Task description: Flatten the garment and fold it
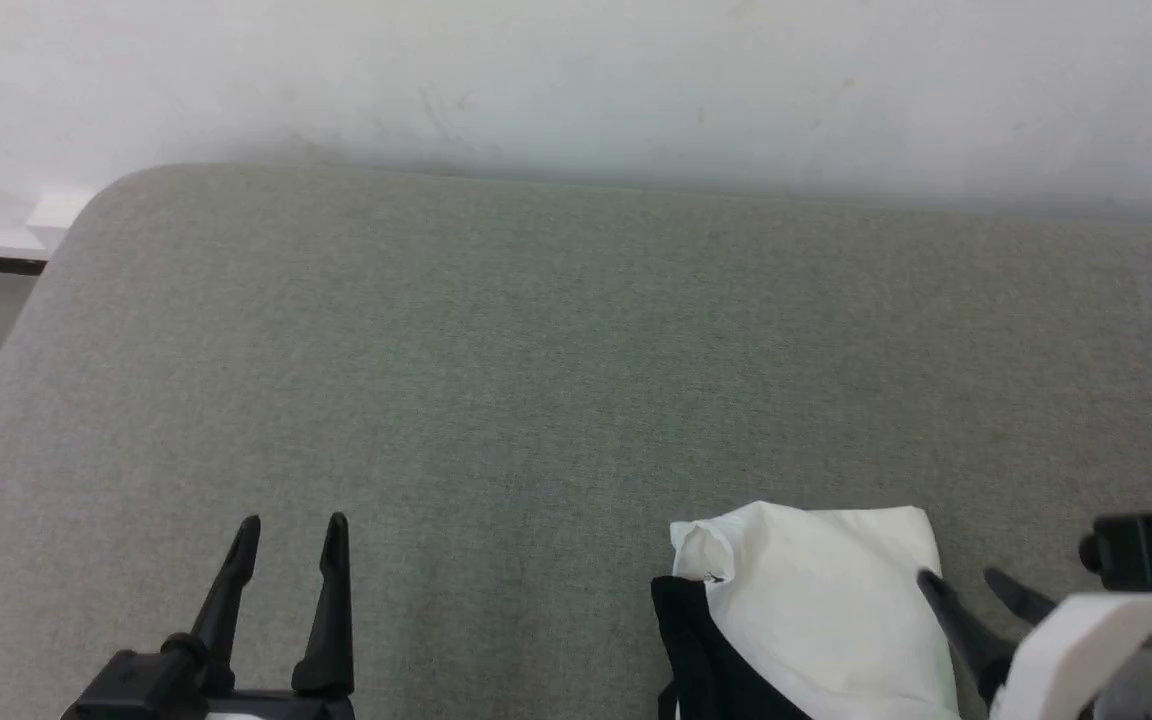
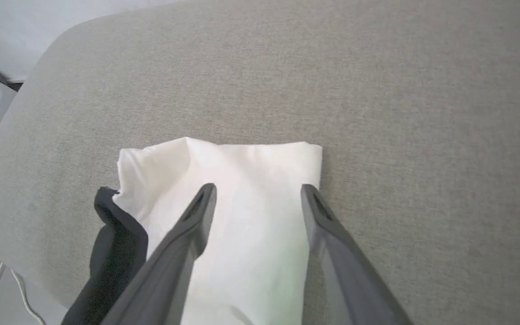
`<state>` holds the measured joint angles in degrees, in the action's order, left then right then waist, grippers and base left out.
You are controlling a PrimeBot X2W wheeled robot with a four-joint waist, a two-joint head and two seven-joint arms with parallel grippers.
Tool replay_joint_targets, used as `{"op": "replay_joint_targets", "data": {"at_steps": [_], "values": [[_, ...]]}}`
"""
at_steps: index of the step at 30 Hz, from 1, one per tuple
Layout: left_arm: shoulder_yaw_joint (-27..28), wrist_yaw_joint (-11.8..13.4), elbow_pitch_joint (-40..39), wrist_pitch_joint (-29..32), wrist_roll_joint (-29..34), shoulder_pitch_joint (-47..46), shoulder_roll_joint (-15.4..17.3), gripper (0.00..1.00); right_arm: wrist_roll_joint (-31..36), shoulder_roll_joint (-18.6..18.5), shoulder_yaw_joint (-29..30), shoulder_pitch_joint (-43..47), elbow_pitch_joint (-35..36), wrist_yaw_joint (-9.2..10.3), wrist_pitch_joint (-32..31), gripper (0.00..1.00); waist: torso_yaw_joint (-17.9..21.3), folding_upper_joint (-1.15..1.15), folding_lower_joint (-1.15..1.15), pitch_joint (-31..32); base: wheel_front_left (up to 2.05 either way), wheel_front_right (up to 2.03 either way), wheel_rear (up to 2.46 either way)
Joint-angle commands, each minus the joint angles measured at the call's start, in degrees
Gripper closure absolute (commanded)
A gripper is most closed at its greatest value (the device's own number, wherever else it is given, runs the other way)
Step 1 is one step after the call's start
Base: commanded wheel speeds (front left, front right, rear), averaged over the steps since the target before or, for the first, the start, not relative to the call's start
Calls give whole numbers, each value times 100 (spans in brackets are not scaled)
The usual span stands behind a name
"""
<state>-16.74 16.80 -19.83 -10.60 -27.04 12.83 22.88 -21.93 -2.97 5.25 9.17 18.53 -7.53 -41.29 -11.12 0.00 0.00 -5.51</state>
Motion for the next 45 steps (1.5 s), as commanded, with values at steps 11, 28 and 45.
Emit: {"op": "replay_joint_targets", "data": {"at_steps": [11,28,45], "values": [[25,36,-151,135,61,-68,151,0,-518,9,180,353,-990,4,316,0,56,0,0,-138,0,0,0],[-42,92,-313,288,122,-146,225,0,-381,9,169,-308,-1998,4,764,100,125,0,0,-93,0,0,0],[223,92,-901,383,376,-1028,491,0,1108,-1346,541,-2688,-706,4,-488,100,1282,0,0,-1550,0,0,0]]}}
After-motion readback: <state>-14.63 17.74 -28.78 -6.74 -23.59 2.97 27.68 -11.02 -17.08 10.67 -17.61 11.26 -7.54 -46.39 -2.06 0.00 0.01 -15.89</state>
